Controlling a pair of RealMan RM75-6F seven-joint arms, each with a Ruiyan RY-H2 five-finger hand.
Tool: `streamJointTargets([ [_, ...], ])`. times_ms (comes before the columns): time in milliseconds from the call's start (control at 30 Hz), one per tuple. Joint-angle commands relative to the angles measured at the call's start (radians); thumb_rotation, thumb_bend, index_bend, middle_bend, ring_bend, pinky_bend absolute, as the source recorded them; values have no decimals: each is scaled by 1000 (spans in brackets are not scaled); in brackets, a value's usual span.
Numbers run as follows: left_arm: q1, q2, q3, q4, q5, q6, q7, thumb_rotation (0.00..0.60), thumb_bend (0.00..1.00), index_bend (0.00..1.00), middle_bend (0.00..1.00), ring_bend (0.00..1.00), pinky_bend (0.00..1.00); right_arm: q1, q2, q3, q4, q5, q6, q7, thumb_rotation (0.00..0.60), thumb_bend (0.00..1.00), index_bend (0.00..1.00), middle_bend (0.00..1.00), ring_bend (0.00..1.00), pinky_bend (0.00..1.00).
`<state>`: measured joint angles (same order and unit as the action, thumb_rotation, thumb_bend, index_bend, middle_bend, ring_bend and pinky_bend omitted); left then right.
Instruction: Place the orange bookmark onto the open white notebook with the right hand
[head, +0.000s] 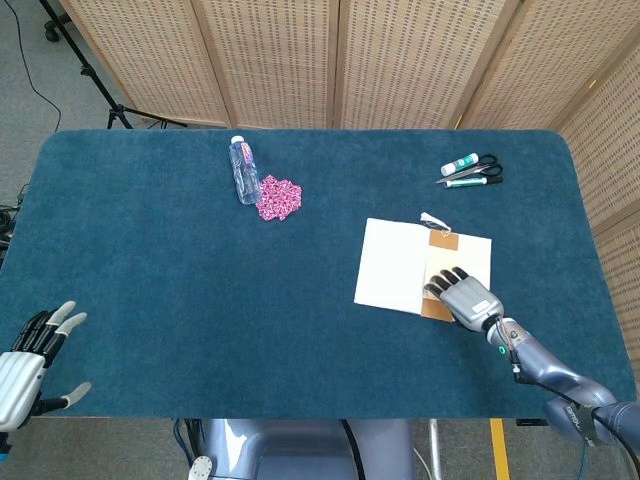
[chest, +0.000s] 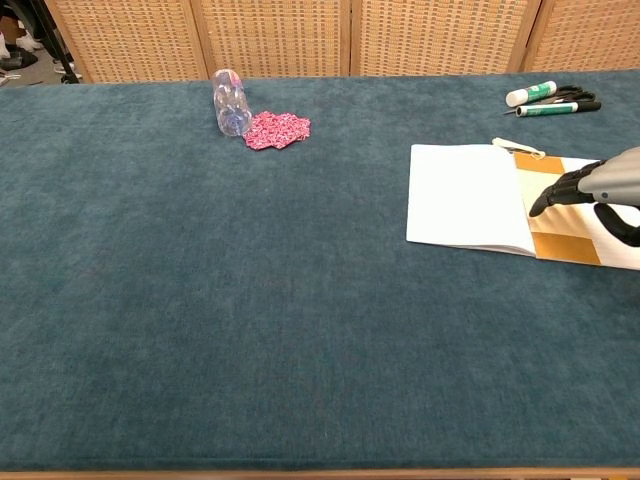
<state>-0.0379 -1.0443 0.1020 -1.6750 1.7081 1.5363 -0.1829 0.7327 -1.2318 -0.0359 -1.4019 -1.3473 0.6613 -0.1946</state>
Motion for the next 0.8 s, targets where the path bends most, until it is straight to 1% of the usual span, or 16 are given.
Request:
streamJointTargets([
  [33,0,0,0,0,0,1,0,600,177,0,0,0,0,-2,2,-1,-2,-13,9,10,600,1000,119,102,0,72],
  [300,0,0,1,0,1,0,-1,600,176,0,0,0,0,-7,0,9,3,-40,40,45,600,1000,119,80,0,79],
  [400,0,1,0,0,-1,1,-4,600,176,0,0,0,0,-10,9,24,-9,-59,72,79,600,1000,119,78,0,80],
  [467,0,1,0,0,0,1,-5,600,176,0,0,0,0,-12,24,38,-28,-72,99,111,600,1000,119,78,0,81],
  [500,-1,1,0,0,0,0,-6,600,176,0,0,0,0,-19,43,61,-54,-81,144,142,600,1000,119,77,0,84],
  [667,1,3,1,1,4,6,-11,600,176,0,0,0,0,-46,80,78,-93,-126,239,208,600,1000,119,77,0,98],
  [700,1,4,1,2,5,8,-12,600,175,0,0,0,0,-52,85,80,-98,-135,257,220,600,982,119,73,0,98],
  [733,2,4,1,3,7,11,-13,600,173,0,0,0,0,-63,93,82,-105,-147,287,238,600,918,119,68,0,98],
  [767,3,4,1,4,9,13,-12,600,169,0,0,0,0,-72,97,83,-110,-155,308,249,600,747,114,54,0,98],
  [800,5,4,1,5,10,16,-11,600,164,0,0,0,0,-87,103,85,-116,-164,341,263,600,516,104,33,0,93],
])
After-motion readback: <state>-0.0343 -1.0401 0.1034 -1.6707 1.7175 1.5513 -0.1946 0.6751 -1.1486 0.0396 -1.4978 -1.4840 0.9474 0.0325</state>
